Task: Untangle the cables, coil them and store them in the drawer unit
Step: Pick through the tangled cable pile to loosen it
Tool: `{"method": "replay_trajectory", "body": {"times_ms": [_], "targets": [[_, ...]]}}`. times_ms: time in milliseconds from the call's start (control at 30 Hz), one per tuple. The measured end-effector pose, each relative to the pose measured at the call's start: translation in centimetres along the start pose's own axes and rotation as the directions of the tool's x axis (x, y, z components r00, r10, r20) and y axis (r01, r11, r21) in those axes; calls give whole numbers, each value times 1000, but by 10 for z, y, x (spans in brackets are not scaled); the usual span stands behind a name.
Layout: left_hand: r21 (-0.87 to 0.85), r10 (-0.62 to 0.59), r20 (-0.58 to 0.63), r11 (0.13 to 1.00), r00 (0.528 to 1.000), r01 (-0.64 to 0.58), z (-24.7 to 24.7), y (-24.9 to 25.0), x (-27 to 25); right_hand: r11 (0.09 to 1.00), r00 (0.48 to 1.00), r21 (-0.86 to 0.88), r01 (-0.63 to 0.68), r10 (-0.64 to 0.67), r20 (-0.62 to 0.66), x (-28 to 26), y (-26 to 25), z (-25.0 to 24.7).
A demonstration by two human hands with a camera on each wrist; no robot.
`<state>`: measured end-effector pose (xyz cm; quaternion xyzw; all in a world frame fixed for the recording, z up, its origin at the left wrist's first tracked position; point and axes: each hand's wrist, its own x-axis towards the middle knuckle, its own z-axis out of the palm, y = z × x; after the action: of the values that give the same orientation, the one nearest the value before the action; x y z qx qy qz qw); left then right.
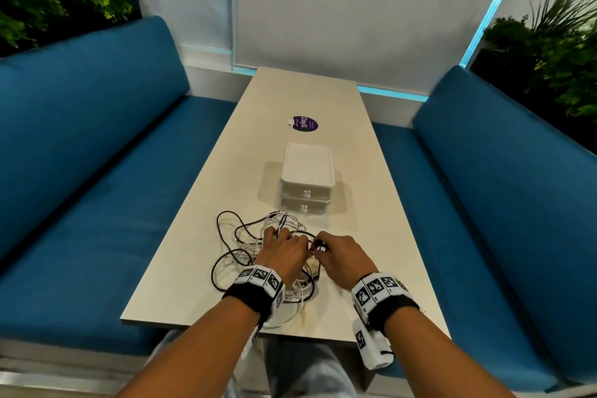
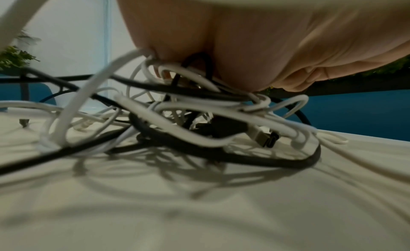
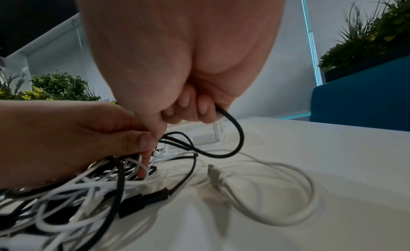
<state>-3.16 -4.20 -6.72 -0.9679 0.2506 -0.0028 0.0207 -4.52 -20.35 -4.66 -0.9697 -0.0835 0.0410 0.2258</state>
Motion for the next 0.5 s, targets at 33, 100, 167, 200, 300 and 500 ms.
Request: {"method": "replay_trajectory", "body": {"times_ms": [33,100,167,200,300,500], "targets": [[-15,-13,-8,1000,1000,13,0,0,1,1000,1000,-3,-13,13,3,0,1,0],[-57,-33,-22,998,999,32,-1,1,2,999,999,-13,-37,37,11,1,5,0],[-96,-32,-26,995,999,29,-2,0,3,998,998,-15,-57,57,23,3,9,0],[-119,-32,-28,993,999,28,-3,0,3,998,997,-7,-65,66,32,3,10,0],[-153,-26,-37,988,999,20,-4,0,1,996,995,37,-79,77,66,3,11,1],[-136,-12,-48,991,999,5,-1,-1,-1,997,990,19,-77,74,118,0,12,0]]}}
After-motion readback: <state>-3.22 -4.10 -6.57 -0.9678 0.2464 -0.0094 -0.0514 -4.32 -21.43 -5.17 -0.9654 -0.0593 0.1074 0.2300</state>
